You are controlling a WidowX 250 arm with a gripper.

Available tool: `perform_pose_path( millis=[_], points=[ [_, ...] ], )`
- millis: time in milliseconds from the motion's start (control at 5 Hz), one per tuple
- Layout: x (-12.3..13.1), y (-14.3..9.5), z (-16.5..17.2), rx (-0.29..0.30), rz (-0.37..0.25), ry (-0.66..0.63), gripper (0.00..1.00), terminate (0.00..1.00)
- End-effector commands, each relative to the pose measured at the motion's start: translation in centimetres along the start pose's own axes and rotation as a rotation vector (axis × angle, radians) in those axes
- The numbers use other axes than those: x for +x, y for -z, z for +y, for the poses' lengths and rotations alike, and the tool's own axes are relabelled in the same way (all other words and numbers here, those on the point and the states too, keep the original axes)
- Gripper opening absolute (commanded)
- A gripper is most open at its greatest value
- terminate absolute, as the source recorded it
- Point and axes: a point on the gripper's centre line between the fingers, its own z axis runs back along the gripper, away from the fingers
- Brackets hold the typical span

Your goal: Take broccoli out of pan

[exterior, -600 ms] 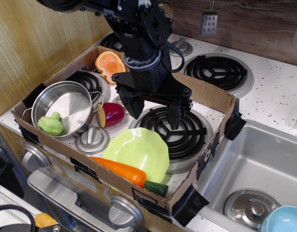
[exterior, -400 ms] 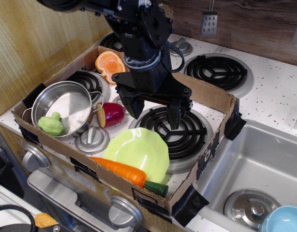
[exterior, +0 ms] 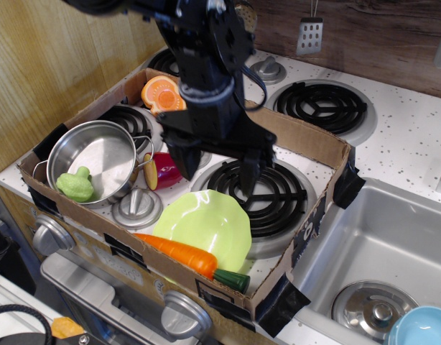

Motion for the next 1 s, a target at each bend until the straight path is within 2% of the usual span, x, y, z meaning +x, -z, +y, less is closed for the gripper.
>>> perform_pose_path(
  millis=[0, 200, 400, 600, 800],
  points=[
    [2.4, -3.2, 5.8, 0.083, -0.021, -0.009, 1.00, 0.00],
    [2.6, -3.6, 9.0, 0.155, -0.046, 0.025, 1.00, 0.00],
    [2.3, -3.1, 11.7, 0.201, -0.041, 0.072, 1.00, 0.00],
    [1.6, -1.9, 13.6, 0.192, -0.054, 0.123, 1.00, 0.00],
    [0.9, -0.1, 15.2, 0.144, -0.052, 0.225, 1.00, 0.00]
  ],
)
